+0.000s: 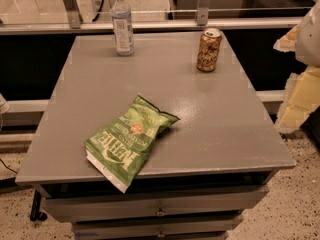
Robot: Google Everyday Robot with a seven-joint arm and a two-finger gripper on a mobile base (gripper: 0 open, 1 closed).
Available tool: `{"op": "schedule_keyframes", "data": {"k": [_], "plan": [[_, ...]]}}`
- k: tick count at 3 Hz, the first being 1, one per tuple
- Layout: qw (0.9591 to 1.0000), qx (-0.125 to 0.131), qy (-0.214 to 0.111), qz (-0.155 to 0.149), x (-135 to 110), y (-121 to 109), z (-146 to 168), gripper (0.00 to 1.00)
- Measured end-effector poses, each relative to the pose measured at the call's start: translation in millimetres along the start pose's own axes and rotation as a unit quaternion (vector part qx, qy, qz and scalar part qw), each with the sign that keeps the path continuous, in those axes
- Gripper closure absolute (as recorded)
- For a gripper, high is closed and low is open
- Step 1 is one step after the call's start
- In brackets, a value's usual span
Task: Move green jalapeno chip bag near blue plastic bottle
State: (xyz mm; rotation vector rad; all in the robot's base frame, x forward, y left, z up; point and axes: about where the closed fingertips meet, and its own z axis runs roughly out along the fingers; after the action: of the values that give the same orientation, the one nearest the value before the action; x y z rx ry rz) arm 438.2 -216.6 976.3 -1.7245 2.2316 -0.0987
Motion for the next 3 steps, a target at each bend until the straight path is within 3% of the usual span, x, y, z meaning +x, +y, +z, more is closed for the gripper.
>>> {"op": "schedule_keyframes", "data": {"k": [2,3], "plan": [[1.0000,0.003,-0.008,0.001,-3.1,-0.1,1.5,0.00],[0.9987,-0.010,-0.049,0.003,-19.1,2.3,22.8,0.00]]}}
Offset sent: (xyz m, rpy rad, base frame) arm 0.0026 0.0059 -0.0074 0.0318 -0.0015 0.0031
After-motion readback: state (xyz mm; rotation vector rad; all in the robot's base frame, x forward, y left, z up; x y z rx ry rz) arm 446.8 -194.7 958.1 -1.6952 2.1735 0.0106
